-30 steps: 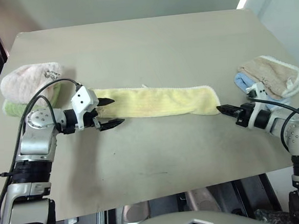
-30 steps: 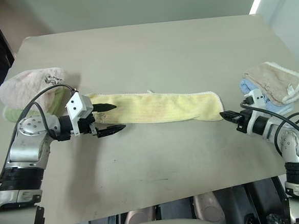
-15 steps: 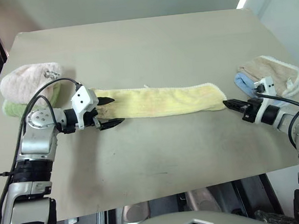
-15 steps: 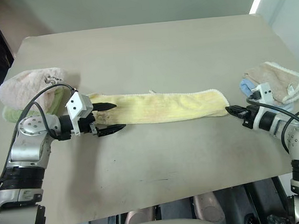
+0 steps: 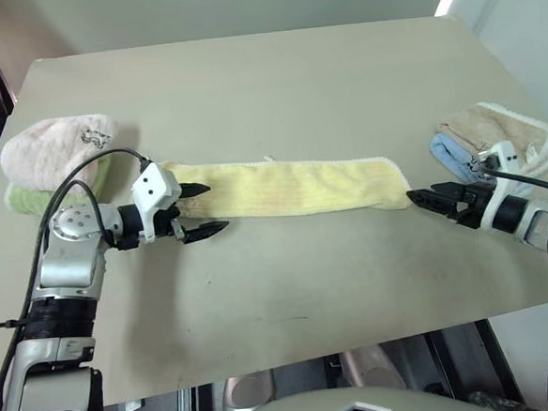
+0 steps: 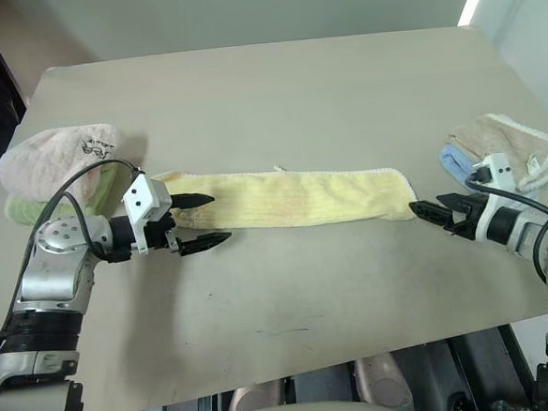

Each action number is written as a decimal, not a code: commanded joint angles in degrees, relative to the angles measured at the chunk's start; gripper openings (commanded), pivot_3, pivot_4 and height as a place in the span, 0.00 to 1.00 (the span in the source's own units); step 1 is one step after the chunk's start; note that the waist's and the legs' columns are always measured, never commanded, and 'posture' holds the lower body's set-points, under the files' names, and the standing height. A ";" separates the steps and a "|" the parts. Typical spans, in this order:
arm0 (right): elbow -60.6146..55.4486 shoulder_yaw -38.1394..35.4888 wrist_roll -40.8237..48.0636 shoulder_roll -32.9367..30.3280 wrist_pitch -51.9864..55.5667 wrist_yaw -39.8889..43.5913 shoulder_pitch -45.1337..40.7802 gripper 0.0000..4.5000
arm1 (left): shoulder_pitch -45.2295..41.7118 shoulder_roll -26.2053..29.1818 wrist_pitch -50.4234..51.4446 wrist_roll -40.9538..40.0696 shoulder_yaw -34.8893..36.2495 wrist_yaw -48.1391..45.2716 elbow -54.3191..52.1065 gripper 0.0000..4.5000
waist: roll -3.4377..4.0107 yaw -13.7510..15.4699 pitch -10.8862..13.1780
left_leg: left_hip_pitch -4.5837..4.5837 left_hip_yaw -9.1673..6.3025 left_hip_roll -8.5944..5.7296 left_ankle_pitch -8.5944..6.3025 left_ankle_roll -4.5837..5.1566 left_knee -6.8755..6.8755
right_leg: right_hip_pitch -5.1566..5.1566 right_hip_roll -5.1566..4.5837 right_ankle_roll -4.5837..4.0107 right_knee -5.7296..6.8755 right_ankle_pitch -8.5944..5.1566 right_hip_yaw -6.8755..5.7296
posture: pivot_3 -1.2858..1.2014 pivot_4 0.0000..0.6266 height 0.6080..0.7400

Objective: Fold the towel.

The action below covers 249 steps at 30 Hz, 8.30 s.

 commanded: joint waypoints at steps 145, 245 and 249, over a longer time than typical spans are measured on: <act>23.08 38.63 -30.67 13.82 -41.93 3.76 -22.72 0.01 | 23.25 -20.24 35.79 -41.46 24.22 42.88 -41.22 1.00 | 0.02 -0.41 -0.03 | 0.13 0.30 0.59 -0.21 0.03 0.03 | -0.17 0.14 -0.31 0.02 0.08 -0.07 | 0.52 0.24 1.00; -12.54 0.53 -3.33 -1.82 -17.25 2.37 7.12 0.00 | -25.26 -34.29 38.45 -18.48 -9.72 28.21 -10.01 0.99 | -0.23 1.55 0.40 | 1.25 0.51 -0.42 -2.03 0.46 1.29 | 1.83 1.02 1.95 -0.94 -0.61 1.62 | 0.52 0.24 1.00; -11.58 3.05 -3.90 -2.04 -17.85 2.11 0.88 0.00 | -26.12 -30.41 32.11 -13.13 -7.28 29.32 -6.13 0.96 | -0.22 1.47 0.39 | 1.43 0.54 -0.39 -2.00 0.49 1.30 | 1.89 1.08 1.86 -0.93 -0.53 1.63 | 0.52 0.24 1.00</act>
